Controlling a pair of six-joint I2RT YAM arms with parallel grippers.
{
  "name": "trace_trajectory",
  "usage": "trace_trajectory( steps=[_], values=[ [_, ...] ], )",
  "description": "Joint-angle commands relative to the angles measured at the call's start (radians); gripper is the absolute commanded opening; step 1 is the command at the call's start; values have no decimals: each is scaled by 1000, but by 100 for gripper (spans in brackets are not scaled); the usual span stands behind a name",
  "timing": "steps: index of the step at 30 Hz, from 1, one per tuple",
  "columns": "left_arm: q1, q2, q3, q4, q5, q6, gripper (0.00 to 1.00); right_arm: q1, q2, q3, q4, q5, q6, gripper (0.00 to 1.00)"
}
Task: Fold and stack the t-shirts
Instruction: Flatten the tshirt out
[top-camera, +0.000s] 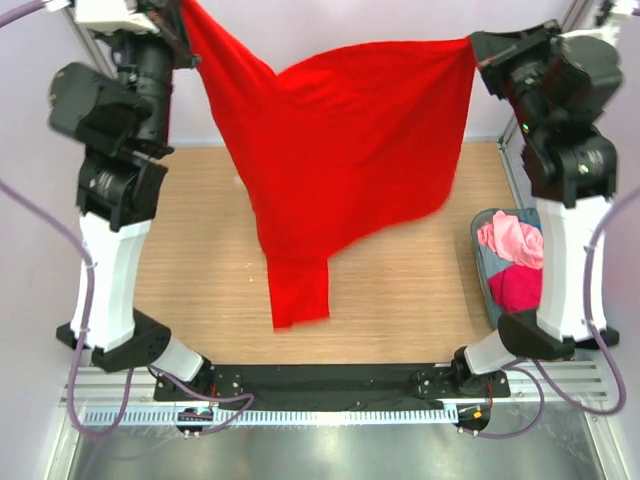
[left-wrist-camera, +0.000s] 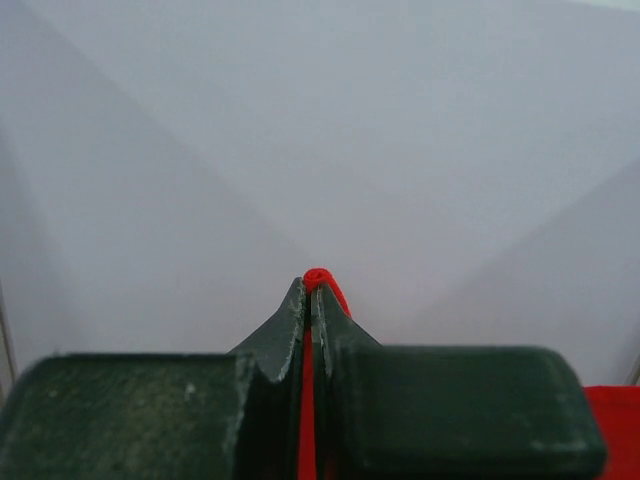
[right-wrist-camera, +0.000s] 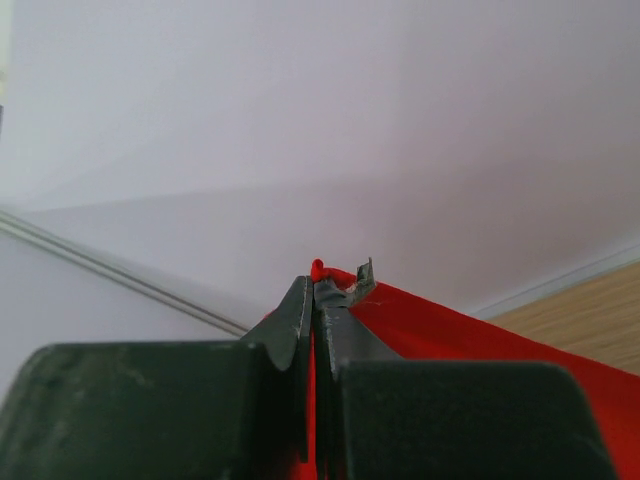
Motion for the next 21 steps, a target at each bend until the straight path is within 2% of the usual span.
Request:
trace_trajectory(
  steps=[1,8,11,12,15,18,21],
  values=[
    [5,-136,-39,151,40,11,0,-3,-179,-44,71,9,18,1],
    [6,-317,-143,85,74,-6,0,-3,-375,-193,-83,-25,73,1],
    [6,-398,-160,83,111,-58,0,-4,-429,-187,-234,9,84,1],
    [6,-413,-167,74,127,-119,1,-3,-464,-182,-270,17,93,1],
    [6,-487,-191,48,91,-190,0,-3,-538,-194,-368,20,135,1],
    [6,-527,-194,-4,69,-149,0,-3,-589,-227,-449,67,196,1],
    [6,-513,-144,-44,66,-104,1,-4,-586,-231,-443,72,236,1]
  ],
)
